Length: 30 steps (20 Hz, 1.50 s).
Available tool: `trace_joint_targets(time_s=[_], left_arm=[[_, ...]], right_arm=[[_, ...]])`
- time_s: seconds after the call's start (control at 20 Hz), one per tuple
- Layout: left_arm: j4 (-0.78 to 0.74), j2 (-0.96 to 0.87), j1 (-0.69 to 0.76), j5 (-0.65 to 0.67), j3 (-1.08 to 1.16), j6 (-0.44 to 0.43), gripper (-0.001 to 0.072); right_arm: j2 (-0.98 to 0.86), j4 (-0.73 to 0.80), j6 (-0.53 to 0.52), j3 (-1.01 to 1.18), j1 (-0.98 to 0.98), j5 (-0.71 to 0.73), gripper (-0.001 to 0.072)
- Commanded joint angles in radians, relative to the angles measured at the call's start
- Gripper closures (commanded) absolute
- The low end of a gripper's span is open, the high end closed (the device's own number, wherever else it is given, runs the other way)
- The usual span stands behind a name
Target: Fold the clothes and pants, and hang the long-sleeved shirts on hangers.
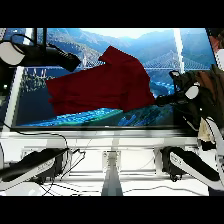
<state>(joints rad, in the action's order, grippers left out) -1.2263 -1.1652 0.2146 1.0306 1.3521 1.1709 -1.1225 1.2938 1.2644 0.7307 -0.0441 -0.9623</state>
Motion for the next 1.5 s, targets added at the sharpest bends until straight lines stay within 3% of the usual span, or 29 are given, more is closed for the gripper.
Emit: trace_joint_targets(time_s=[0.0,0.05,0.15,0.25,0.3,0.4,0.5,0.6,0.65,0.95,1.2,1.45], left_arm=[[-0.006,-0.05,-0.023,-0.033,0.001,0.034,0.0012],[-0.006,-0.06,-0.037,-0.051,0.001,0.051,0.0012],[-0.006,-0.071,-0.071,-0.064,0.001,0.087,0.0012],[-0.007,-0.074,-0.118,-0.063,0.001,0.115,0.0034],[-0.007,-0.073,-0.146,-0.056,0.001,0.125,0.0112],[-0.007,-0.072,-0.22,-0.01,0.001,0.124,0.0149],[-0.008,-0.073,-0.304,0.073,0.001,0.124,0.0149],[-0.039,-0.076,-0.394,0.181,0.0,0.125,0.0149],[-0.053,-0.079,-0.436,0.231,0.0,0.125,0.0149],[-0.035,-0.082,-0.655,0.343,-0.198,0.137,0.0149],[0.026,-0.084,-0.709,0.253,-0.455,0.112,0.0148],[0.136,-0.104,-0.708,0.127,-0.553,0.126,0.0147]], right_arm=[[-0.138,-0.066,-0.082,0.055,-0.001,0.04,0.0191],[-0.167,-0.065,-0.087,0.08,-0.001,0.04,0.0267],[-0.213,-0.066,-0.097,0.119,0.001,0.04,0.0347],[-0.245,-0.066,-0.097,0.127,0.001,0.04,0.0357],[-0.255,-0.067,-0.097,0.127,0.001,0.035,0.0417],[-0.261,-0.068,-0.098,0.127,0.001,0.023,0.042],[-0.261,-0.069,-0.106,0.127,0.001,0.024,0.05],[-0.261,-0.07,-0.107,0.127,0.001,0.024,0.0658],[-0.261,-0.069,-0.108,0.127,0.001,0.026,0.0697],[-0.259,-0.067,-0.107,0.183,0.001,0.039,0.0697],[-0.259,-0.067,-0.107,0.202,0.001,0.04,0.0697],[-0.259,-0.067,-0.107,0.202,0.001,0.04,0.0697]])
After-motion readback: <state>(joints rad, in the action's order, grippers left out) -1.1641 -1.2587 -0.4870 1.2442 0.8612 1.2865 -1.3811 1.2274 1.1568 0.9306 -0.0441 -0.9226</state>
